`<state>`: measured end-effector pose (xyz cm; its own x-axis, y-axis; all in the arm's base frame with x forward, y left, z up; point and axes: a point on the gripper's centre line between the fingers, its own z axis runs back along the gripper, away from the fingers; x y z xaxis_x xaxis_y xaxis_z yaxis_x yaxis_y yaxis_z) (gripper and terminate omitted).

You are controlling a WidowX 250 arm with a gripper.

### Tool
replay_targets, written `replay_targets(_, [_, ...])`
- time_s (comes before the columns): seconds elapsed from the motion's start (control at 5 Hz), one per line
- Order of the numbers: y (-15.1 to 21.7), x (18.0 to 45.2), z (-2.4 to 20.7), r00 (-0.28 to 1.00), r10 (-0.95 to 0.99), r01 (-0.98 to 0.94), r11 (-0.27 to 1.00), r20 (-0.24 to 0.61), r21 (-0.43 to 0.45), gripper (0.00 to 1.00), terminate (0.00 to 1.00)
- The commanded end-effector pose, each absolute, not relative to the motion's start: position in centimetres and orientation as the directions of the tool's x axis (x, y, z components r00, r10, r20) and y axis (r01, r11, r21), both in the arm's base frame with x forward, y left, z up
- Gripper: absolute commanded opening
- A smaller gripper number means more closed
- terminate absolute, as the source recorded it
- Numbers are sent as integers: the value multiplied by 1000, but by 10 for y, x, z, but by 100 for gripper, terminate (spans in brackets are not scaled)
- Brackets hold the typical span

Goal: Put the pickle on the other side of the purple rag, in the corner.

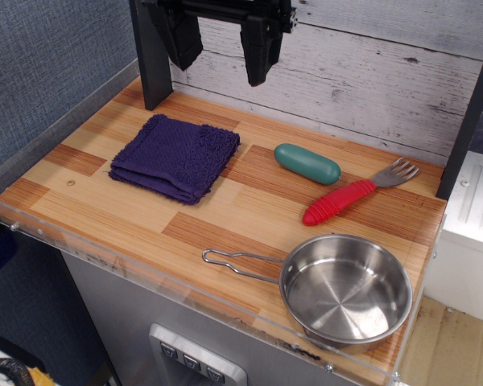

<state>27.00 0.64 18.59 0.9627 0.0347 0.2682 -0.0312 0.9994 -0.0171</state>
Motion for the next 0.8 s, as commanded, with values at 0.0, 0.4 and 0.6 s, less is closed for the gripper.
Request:
replay_targets(0.0, [6, 270, 186, 963, 35, -31, 999, 268, -17, 100, 0])
replay_targets(0.4, [-14, 297, 177, 814, 544, -503, 836, 204, -220, 100, 0])
replay_targets(0.6, [-21, 302, 161, 656, 744, -693, 659, 124, -292, 100, 0])
